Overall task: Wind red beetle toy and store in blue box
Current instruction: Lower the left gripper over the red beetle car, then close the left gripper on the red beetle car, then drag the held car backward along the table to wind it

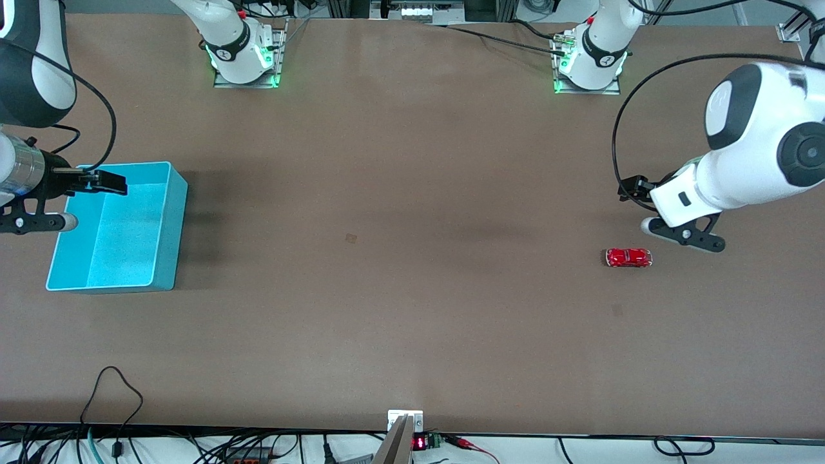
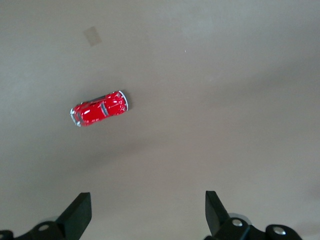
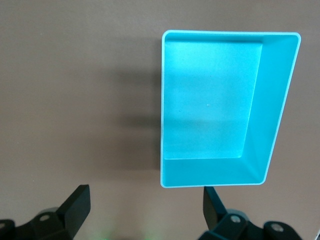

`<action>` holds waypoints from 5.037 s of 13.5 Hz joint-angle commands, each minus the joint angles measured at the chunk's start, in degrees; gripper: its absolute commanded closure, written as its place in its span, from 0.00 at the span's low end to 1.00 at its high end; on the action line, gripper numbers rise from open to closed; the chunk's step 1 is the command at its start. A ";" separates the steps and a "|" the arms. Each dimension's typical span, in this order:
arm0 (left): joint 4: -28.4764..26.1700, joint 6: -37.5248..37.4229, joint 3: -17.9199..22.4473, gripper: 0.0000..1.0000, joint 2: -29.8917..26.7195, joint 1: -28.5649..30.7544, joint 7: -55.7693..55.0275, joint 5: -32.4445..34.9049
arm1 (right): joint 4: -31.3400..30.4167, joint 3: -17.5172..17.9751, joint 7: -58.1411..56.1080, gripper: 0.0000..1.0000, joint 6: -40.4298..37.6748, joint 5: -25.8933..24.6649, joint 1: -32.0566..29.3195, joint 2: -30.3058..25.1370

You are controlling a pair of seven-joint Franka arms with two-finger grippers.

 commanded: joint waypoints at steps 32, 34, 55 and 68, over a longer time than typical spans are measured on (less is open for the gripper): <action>-23.23 53.17 -0.06 0.07 14.21 10.46 73.46 6.27 | 0.46 0.18 -1.06 0.00 -2.72 0.35 -3.59 1.04; -23.23 53.17 -0.06 0.09 14.12 10.46 73.46 6.35 | 0.46 0.18 -1.07 0.00 -2.72 0.35 -3.50 1.04; -22.53 53.09 -0.15 0.65 14.82 10.46 75.22 6.44 | 0.55 0.26 -1.68 0.00 -3.24 0.53 -3.50 1.30; -22.44 52.47 -0.15 0.72 16.85 17.21 81.18 6.35 | 0.64 0.53 -2.38 0.00 -3.95 0.62 -2.97 1.21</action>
